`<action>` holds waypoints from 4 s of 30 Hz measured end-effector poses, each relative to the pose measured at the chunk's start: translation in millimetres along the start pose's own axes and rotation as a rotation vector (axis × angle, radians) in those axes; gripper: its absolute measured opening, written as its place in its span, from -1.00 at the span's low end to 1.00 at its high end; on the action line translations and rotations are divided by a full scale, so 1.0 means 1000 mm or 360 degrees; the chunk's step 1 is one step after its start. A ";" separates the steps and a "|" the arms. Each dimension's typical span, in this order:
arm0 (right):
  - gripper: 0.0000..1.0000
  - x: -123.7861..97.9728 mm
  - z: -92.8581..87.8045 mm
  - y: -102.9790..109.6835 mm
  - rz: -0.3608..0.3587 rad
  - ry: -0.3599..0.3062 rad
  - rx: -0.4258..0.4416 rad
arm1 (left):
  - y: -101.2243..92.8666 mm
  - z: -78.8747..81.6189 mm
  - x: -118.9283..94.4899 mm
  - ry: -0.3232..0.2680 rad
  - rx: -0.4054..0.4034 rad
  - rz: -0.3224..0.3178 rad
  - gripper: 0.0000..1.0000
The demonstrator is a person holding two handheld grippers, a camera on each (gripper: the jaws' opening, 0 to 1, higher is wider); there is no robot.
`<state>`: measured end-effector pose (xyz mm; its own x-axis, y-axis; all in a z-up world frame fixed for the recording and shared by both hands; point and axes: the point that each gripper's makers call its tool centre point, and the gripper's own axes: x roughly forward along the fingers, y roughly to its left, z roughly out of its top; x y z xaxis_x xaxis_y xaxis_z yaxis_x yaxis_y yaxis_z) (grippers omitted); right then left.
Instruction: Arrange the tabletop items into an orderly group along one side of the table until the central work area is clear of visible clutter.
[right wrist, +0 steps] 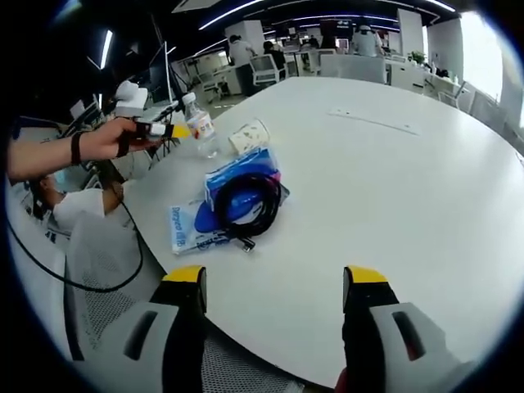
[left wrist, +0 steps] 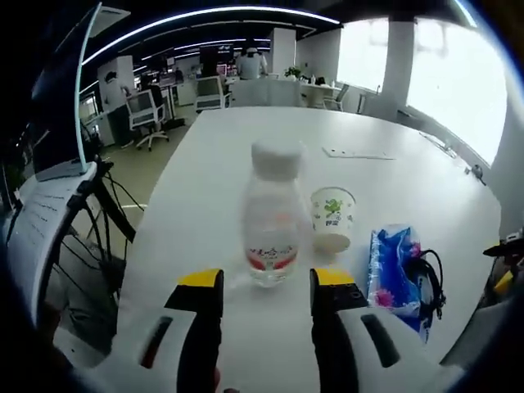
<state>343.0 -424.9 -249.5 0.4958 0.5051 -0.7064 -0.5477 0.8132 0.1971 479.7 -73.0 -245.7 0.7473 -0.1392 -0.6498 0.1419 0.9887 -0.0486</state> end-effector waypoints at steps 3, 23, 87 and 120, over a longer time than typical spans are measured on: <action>0.33 0.001 0.002 0.001 0.0010 -0.0010 -0.0003 | -0.002 -0.010 -0.009 0.0014 0.0003 0.0005 -0.17; 0.33 0.007 0.006 0.003 0.0077 -0.0004 -0.0063 | -0.017 -0.048 -0.037 0.0045 -0.0057 -0.0012 -0.18; 0.32 -0.014 -0.022 -0.016 -0.0012 0.0010 0.0049 | -0.117 0.009 0.024 0.0001 0.0176 -0.0237 -0.22; 0.33 -0.023 -0.038 -0.038 -0.0076 0.0069 0.0149 | -0.102 0.015 0.113 0.0257 0.0335 -0.0093 -0.10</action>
<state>327.5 -478.3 -266.7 0.4891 0.4541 -0.7447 -0.4578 0.8604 0.2239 559.0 -190.8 -302.6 0.6233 -0.1680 -0.7637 0.3260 0.9435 0.0585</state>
